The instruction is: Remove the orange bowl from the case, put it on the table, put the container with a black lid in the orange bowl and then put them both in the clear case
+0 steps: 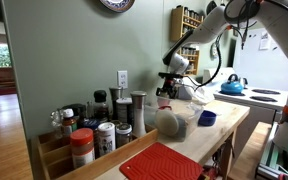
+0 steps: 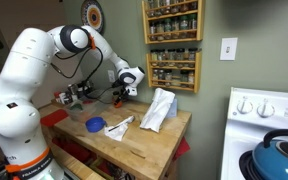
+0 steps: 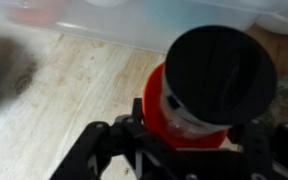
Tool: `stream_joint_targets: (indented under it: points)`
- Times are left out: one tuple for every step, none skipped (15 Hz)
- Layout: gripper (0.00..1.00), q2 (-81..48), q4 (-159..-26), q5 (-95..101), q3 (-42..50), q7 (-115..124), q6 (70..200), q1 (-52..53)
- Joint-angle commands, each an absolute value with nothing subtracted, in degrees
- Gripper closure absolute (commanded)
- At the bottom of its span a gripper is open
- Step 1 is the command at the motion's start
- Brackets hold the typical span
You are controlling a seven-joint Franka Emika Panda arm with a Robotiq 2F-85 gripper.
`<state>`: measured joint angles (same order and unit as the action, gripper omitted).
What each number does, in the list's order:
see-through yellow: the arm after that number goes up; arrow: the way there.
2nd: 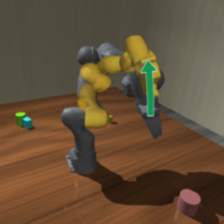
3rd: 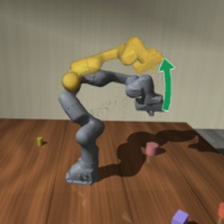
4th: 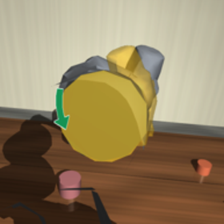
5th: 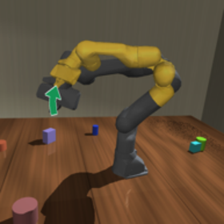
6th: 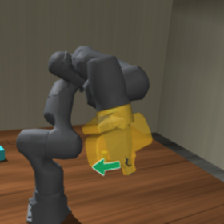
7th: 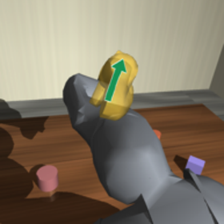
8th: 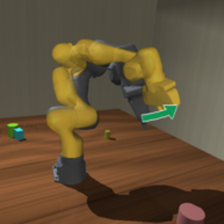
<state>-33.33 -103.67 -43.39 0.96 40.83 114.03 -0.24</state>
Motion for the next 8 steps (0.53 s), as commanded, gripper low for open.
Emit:
stream_joint_targets:
  points:
    - [0.51,-28.35,-104.14,-42.05,2.02,41.25,109.77,-0.69]
    - [0.51,-27.07,-103.88,-41.23,2.31,41.65,108.22,-0.56]
    - [0.51,-26.06,-103.53,-40.91,2.37,41.59,106.89,-0.58]
    - [0.51,-25.07,-102.99,-40.63,2.25,41.12,105.27,-0.54]
    - [0.51,-24.23,-102.38,-40.36,2.09,40.88,103.78,-0.43]
    - [0.51,-23.67,-101.5,-40.23,1.72,40.6,102.09,-0.22]
    - [0.51,-23.69,-100.34,-40.62,1.16,40.82,100.27,0.08]
    - [0.51,-23.65,-99.41,-40.7,0.83,41.68,98.81,0.58]
